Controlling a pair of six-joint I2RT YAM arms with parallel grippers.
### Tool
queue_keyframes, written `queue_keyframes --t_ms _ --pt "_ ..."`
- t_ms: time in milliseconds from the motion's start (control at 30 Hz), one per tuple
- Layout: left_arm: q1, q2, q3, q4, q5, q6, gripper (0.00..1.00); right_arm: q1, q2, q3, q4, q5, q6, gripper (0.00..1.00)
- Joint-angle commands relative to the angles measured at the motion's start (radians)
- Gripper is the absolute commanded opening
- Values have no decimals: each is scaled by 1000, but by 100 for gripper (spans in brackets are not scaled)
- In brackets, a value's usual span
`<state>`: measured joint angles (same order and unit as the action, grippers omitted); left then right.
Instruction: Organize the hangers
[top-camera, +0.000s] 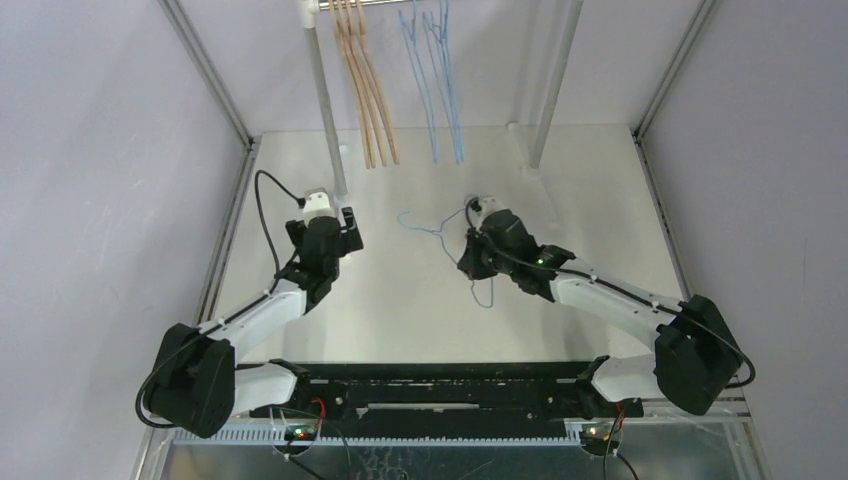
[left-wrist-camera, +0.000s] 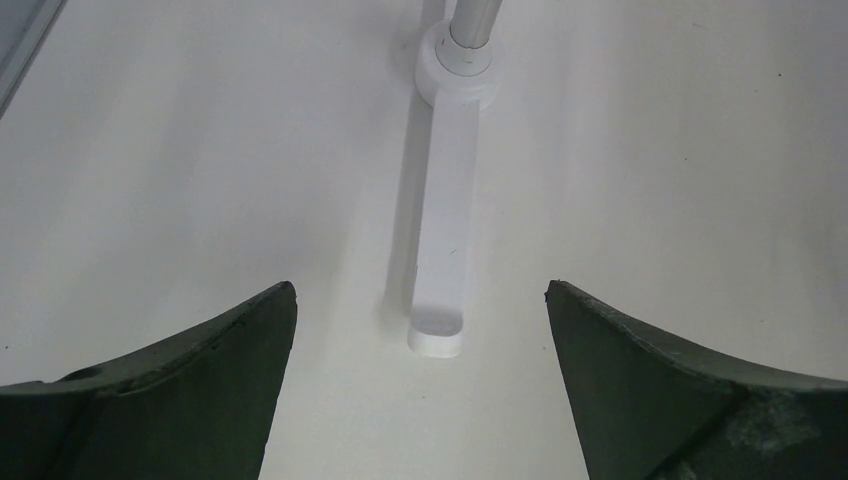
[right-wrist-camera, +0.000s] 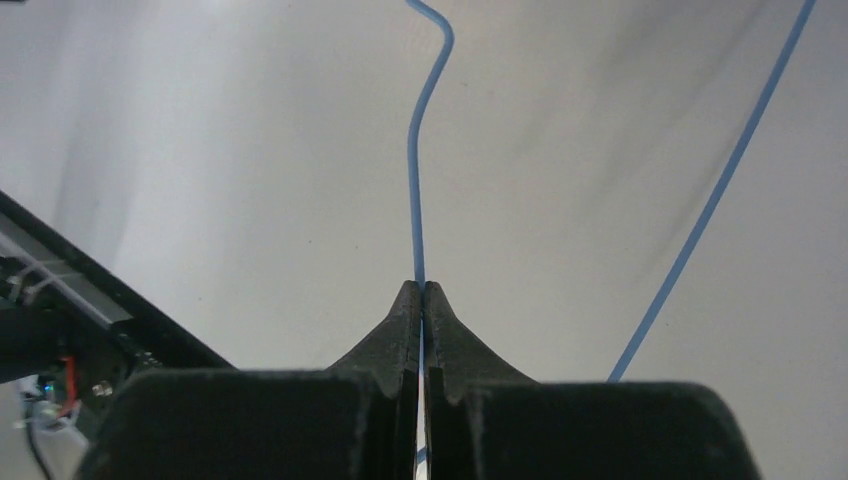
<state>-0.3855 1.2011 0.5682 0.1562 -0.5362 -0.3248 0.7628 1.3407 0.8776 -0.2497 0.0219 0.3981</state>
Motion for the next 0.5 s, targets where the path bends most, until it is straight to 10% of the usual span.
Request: queue_keyframes --t_ms 0,467 --pt "5 -15 7 40 13 -20 99 -111 -61 -67 114 -219 85 0" --pt "5 8 -14 94 96 -58 100 -250 40 -87 462 -583 345 0"
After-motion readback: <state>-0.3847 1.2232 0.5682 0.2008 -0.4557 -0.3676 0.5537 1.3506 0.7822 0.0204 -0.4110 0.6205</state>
